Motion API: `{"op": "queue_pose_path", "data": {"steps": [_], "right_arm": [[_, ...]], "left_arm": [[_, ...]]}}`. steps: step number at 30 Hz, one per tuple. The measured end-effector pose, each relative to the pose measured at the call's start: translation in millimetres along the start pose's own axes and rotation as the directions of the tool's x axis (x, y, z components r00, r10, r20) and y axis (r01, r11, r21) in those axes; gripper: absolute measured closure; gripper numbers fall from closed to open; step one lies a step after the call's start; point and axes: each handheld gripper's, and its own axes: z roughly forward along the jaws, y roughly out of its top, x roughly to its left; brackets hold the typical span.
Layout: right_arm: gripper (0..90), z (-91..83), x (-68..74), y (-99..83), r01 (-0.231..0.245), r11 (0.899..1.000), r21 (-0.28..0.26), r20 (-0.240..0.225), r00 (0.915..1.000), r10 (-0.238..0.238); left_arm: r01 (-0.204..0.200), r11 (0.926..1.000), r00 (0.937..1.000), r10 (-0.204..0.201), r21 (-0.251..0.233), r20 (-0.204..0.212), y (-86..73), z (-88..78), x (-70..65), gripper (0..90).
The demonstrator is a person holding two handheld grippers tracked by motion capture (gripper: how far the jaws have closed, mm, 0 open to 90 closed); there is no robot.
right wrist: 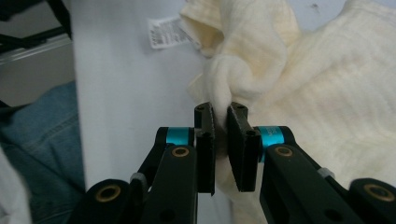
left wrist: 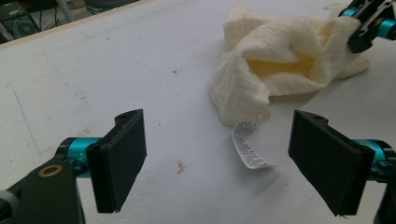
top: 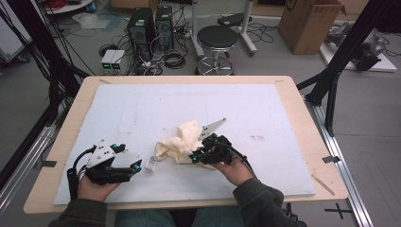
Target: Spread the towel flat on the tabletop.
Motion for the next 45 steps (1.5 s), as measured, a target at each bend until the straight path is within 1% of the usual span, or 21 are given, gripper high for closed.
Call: {"op": "queue_pose_path", "data": {"steps": [4, 8, 11, 12, 16, 18, 20, 21, 22, 24, 27, 30, 32, 34, 38, 40, 41, 42, 43, 44, 45], "right_arm": [[81.8, 2.3, 10.9, 2.3, 0.011, 0.999, 0.032, -0.028, 0.9995, -0.01], [79.0, 21.7, 10.9, -8.9, -0.002, 0.996, 0.084, -0.058, 0.9983, 0.007], [69.1, 30.1, 10.4, -14.7, -0.006, 0.995, 0.1, -0.084, 0.9964, 0.015], [63.9, 29.8, 10.6, -14.5, -0.005, 0.995, 0.096, -0.085, 0.9963, 0.013], [57.4, 9.1, 4.6, -7.7, -0.007, 1.0, -0.01, -0.081, 0.9967, 0.006], [55.6, -2.5, -0.9, -4.1, -0.029, 0.998, -0.05, -0.052, 0.9983, 0.026], [55.2, -15.3, -12.6, -0.4, -0.034, 0.995, -0.095, 0.01, 0.9993, 0.035], [55.2, -15.3, -12.6, -0.4, -0.034, 0.995, -0.095, 0.01, 0.9993, 0.035], [55.1, -18.5, -17.4, 0.1, -0.033, 0.994, -0.103, 0.038, 0.9986, 0.037], [54.8, -23.0, -27.3, -0.4, -0.058, 0.989, -0.133, 0.059, 0.9961, 0.066], [55.5, -23.4, -42.4, -2.1, -0.067, 0.987, -0.143, 0.125, 0.9884, 0.086], [56.5, -18.6, -58.4, -4.0, -0.101, 0.985, -0.138, 0.165, 0.9785, 0.123], [56.4, -13.3, -70.1, -4.7, -0.137, 0.982, -0.13, 0.174, 0.9718, 0.159], [54.9, -6.0, -81.0, -6.2, -0.179, 0.976, -0.121, 0.164, 0.9664, 0.198], [55.3, 8.1, -95.2, -10.5, -0.246, 0.966, -0.082, 0.16, 0.9532, 0.256], [60.5, 14.7, -98.3, -12.1, -0.259, 0.964, -0.055, 0.163, 0.9505, 0.265], [63.1, 17.7, -99.6, -12.7, -0.258, 0.965, -0.04, 0.159, 0.9521, 0.261], [69.6, 23.2, -99.9, -13.3, -0.272, 0.962, -0.006, 0.167, 0.9486, 0.269], [69.6, 23.2, -99.9, -13.3, -0.272, 0.962, -0.006, 0.167, 0.9486, 0.269], [73.1, 25.8, -100.1, -13.9, -0.274, 0.962, 0.006, 0.161, 0.9493, 0.27], [77.4, 26.8, -100.4, -14.5, -0.263, 0.965, 0.003, 0.169, 0.9512, 0.259]], "left_arm": [[-0.002, 1.0, 1.0, 0.002, 0.001, 0.0, -0.1, -1.0, 0.4, 19.6], [0.004, 1.0, 1.0, -0.004, -0.005, -0.003, -0.4, -1.6, 0.4, 19.6], [0.001, 1.0, 1.0, -0.001, -0.001, -0.004, -0.5, -2.0, 1.1, 19.6], [0.0, 1.0, 1.0, 0.0, -0.001, -0.002, -0.5, -2.1, 1.8, 19.6], [0.002, 1.0, 1.0, -0.002, -0.001, -0.003, -0.6, -1.6, 1.3, 19.6], [-0.001, 1.0, 1.0, 0.001, 0.001, -0.004, -0.5, -1.5, 1.3, 19.6], [-0.001, 1.0, 1.0, 0.001, 0.001, -0.003, -0.4, -1.4, 1.2, 19.6], [0.0, 1.0, 1.0, 0.0, -0.001, -0.003, -0.4, -1.3, 1.0, 19.6], [0.002, 1.0, 1.0, -0.002, -0.003, -0.002, -0.4, -1.3, 0.8, 19.6], [0.002, 1.0, 1.0, -0.002, -0.003, -0.002, -0.4, -1.1, 0.7, 19.6], [0.0, 1.0, 1.0, 0.0, 0.003, -0.002, -0.1, -0.3, 0.5, 19.6], [0.0, 1.0, 1.0, 0.0, 0.0, -0.002, 0.1, 1.1, 0.2, 19.6], [0.001, 1.0, 1.0, -0.001, 0.002, 0.005, 0.4, 1.7, 0.7, 19.6], [0.002, 1.0, 1.0, -0.002, 0.002, 0.004, 0.5, 2.5, 0.8, 19.6], [0.001, 1.0, 1.0, -0.001, 0.002, 0.004, 0.5, 3.9, 1.4, 19.6], [0.001, 1.0, 1.0, -0.001, 0.005, 0.006, 0.6, 4.0, 1.6, 19.6], [0.001, 1.0, 1.0, -0.001, 0.006, 0.007, 0.6, 4.0, 1.5, 19.6], [-0.001, 1.0, 1.0, 0.001, 0.005, 0.009, 0.6, 4.1, 1.5, 19.6], [-0.002, 1.0, 1.0, 0.002, 0.002, 0.005, 0.5, 4.1, 1.4, 19.6], [-0.001, 1.0, 1.0, 0.001, 0.002, 0.006, 0.5, 4.0, 1.4, 19.6], [0.0, 1.0, 1.0, 0.0, 0.001, 0.004, 0.4, 3.9, 1.4, 19.6]]}}
